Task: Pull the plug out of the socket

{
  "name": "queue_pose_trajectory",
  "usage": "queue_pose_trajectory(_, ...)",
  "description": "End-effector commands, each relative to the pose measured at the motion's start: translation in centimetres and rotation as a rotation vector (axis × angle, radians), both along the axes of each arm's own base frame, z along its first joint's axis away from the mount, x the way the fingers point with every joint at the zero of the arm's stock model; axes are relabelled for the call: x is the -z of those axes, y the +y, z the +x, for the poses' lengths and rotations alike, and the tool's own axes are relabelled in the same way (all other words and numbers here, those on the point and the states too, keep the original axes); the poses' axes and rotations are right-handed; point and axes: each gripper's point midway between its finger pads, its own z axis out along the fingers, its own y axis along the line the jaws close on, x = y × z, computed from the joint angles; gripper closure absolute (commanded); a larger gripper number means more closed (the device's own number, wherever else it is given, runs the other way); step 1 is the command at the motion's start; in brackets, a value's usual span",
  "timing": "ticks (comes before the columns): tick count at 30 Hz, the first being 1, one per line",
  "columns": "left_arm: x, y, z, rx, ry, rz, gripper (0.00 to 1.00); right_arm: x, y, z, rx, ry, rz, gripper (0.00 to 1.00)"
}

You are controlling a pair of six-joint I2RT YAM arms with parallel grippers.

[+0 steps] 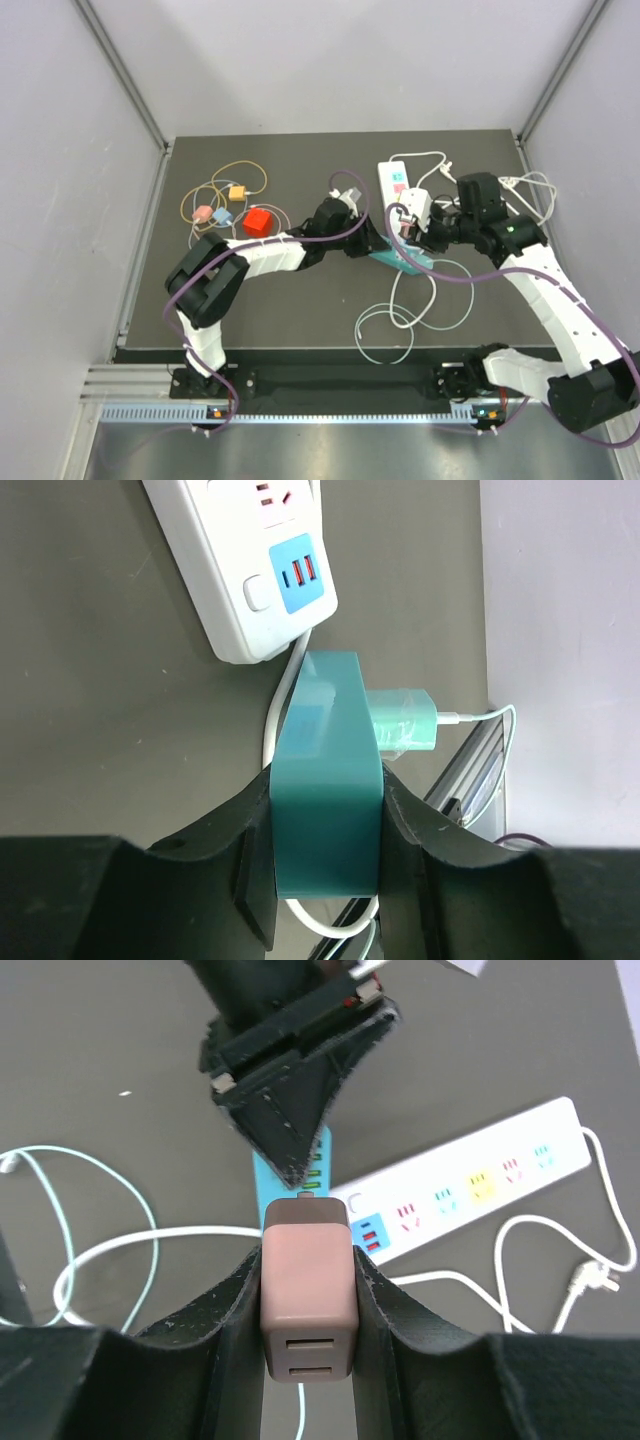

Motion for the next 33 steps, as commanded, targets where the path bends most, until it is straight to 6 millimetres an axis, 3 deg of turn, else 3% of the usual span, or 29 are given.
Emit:
queue_pose_trajectory(1,-2.1,-0.9,0.0,0.047,-0.065,-0.042,1.0,-0.5,1.3,-1.5,-0.068,0.05,0.068,1.0)
queue_pose_trajectory(13,-6.5,-1.7,0.4,0.095,-0.118,-0.14,1.0,0.4,2.4,-4.9,-0.23,0.083,0.111,1.0)
queue_pose_trajectory(15,-7.6,-1.9,0.7,0.104,-0.125,-0.161,1.0,1.7,2.8,-6.9,-0.316,0.116,0.082,1.0)
queue_pose_trajectory(21,-12.2,-3.0,2.0,0.136,-0.148,-0.229,1.0,4.9,3.9,-9.1,-0.449,0.031,-0.119,1.0)
queue_pose_trajectory(24,-14.3,-3.4,2.5,0.132,-0.147,-0.256,1.0,5.6,5.3,-8.6,-0.472,0.013,-0.196,1.0)
queue_pose_trajectory(27,-15.8,-3.4,2.9,0.116,-0.142,-0.277,1.0,6.2,7.0,-6.5,-0.418,-0.046,-0.309,1.0)
queue_pose_trajectory(29,-17.0,-3.2,3.2,0.094,-0.141,-0.301,1.0,5.4,9.0,-5.0,-0.361,-0.105,-0.298,1.0)
queue_pose_trajectory(30,-17.5,-3.1,3.3,0.085,-0.142,-0.309,1.0,6.2,10.5,-5.3,-0.376,-0.12,-0.321,1.0)
queue_pose_trajectory(31,-18.7,-2.8,3.4,0.078,-0.158,-0.326,1.0,6.1,10.7,-4.3,-0.316,-0.163,-0.353,1.0)
queue_pose_trajectory(32,-19.4,-2.4,3.8,0.057,-0.159,-0.339,1.0,5.3,12.7,-3.2,-0.281,-0.234,-0.3,1.0)
queue_pose_trajectory(33,-20.2,-2.2,3.9,0.05,-0.169,-0.352,1.0,5.9,13.6,-2.6,-0.23,-0.278,-0.339,1.0)
